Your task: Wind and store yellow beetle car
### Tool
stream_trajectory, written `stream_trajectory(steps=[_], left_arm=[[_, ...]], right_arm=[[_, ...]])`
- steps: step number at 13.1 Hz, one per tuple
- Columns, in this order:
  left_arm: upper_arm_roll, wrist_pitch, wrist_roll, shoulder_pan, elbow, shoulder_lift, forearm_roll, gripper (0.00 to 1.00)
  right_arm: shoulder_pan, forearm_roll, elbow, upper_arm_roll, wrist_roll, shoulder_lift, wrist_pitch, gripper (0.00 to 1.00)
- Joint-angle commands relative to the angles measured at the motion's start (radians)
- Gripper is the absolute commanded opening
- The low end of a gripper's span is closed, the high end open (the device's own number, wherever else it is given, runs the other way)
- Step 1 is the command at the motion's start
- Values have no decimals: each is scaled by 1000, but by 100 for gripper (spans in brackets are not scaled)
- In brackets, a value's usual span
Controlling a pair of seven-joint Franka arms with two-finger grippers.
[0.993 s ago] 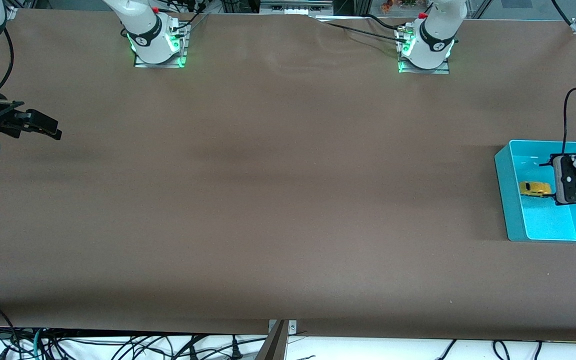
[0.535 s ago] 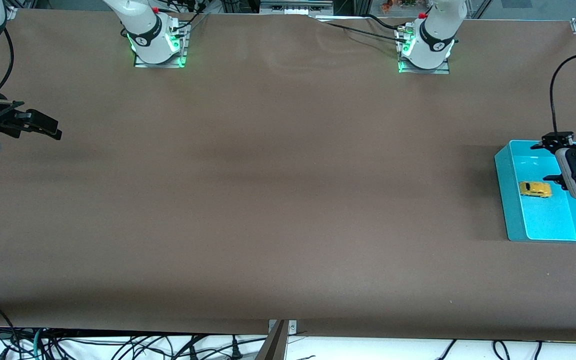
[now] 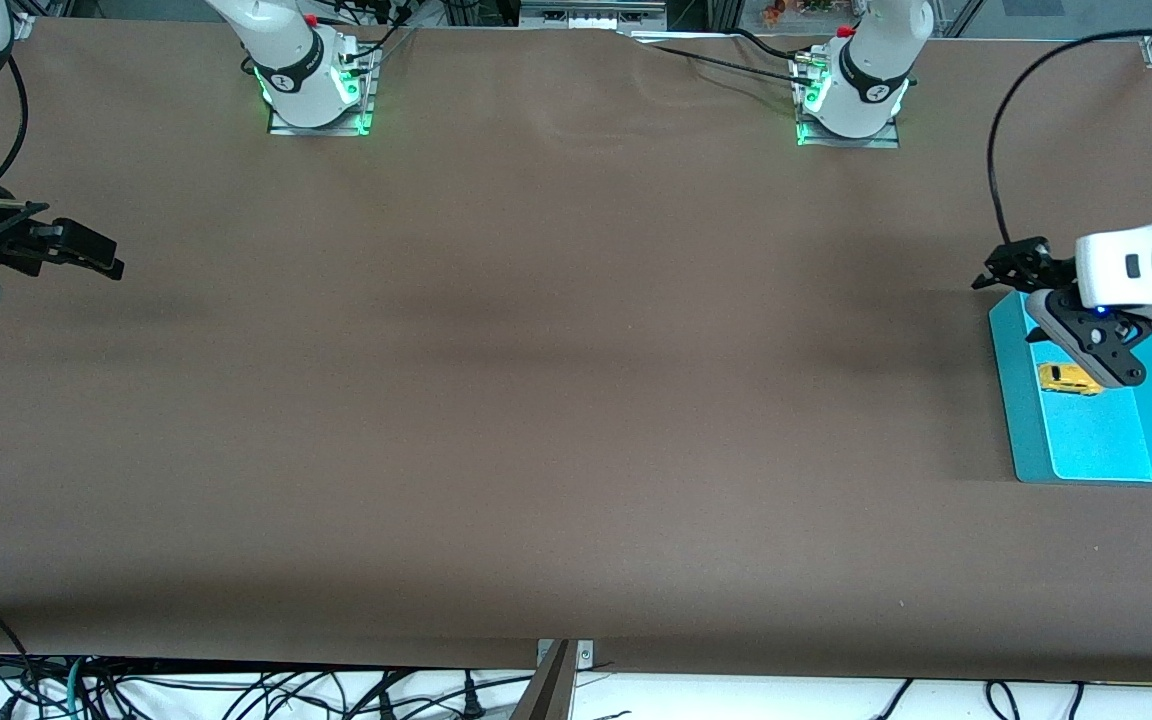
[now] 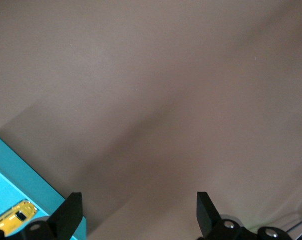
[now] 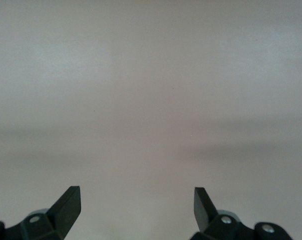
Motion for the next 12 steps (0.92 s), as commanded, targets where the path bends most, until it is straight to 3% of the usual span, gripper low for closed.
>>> stream_trajectory(steps=[1,4,5,7,8,12], left_arm=[[12,-74,-233,-44,57,-32,-9,100],[26,-163,-588,-101,109,-48,2,100],[59,-170,-646,-142,117,-61,15,100],[253,-157,-642,-293,123,-56,2,100],[311,-156,-645,-340,123,-56,2,100],[319,-159,-653,-334,109,-97,46,100]], right_arm=[[-1,-12,27,3,-11,9,-23,100],[-1,-13,27,2,-11,9,-15,100],[-1,-15,27,2,-8,8,-8,100],[-2,-16,27,0,-10,6,11,100],[-1,-16,24,0,-5,-2,12,100],[1,-12,20,5,5,-15,12,100]])
